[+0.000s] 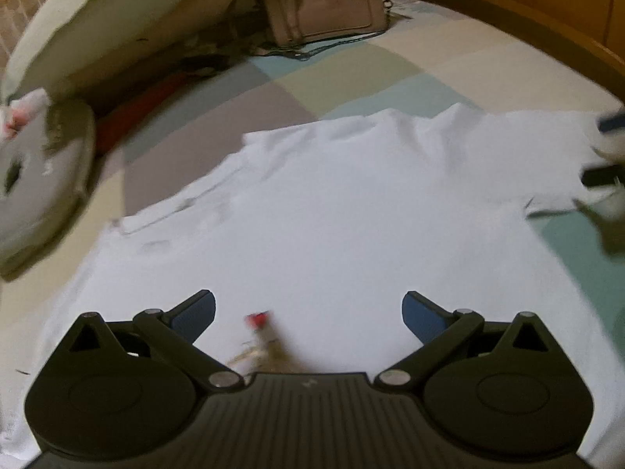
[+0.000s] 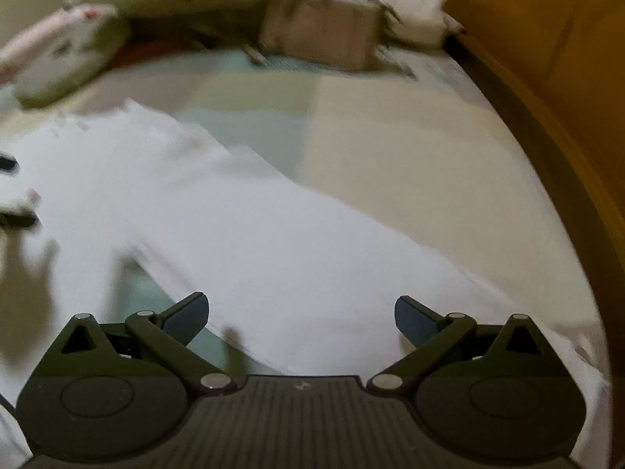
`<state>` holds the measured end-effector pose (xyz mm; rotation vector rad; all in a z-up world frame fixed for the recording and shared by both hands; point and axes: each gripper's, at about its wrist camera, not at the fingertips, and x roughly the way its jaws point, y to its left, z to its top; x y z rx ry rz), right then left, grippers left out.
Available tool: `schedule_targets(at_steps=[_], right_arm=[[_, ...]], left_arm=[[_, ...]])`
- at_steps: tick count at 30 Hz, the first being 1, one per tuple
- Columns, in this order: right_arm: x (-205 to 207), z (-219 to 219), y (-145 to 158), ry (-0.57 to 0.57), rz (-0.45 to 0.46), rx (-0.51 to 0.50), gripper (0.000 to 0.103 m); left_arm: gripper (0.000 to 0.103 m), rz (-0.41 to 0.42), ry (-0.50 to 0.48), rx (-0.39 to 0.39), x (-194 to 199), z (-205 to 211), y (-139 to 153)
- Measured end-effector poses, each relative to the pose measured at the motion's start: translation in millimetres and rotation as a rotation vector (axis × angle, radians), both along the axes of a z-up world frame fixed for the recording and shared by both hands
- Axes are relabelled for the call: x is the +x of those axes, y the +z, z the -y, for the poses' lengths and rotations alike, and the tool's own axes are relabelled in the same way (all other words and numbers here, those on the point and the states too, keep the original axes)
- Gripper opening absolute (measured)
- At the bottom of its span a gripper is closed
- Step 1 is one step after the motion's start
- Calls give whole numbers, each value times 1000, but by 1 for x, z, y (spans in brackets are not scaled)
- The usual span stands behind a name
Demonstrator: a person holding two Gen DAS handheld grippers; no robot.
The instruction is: Fold clothes
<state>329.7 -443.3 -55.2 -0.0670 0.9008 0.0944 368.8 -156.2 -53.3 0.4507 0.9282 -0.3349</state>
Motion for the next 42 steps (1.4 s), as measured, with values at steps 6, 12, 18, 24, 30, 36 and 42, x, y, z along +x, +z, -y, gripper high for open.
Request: schedule_targets(at_steps=[6,12,18,24,30,36,42], right_arm=[[53,-97,7,134,63,49,103],[91,-158,-19,187,-4,87,103],[121,-164,-43,88,1,7,103],[178,-164,-40,20,-23,-40,103],[166,-189,-26,13,-38,-33,103],[185,-195,-43,-27,-50,4,103],[223,-195,-43,-39,-64,9,103]], left_arm=[[101,63,17,56,-1,-61,14],[101,61,144,-13,14,-130,10],[101,39,203,-120,31,-177,2],[101,33,203,-179,43,-207,-4],[101,55,184,-208,47,-223,-7],[101,21,145,-242,46,-232,-20],[101,-31,237,-269,49,-238,-31]])
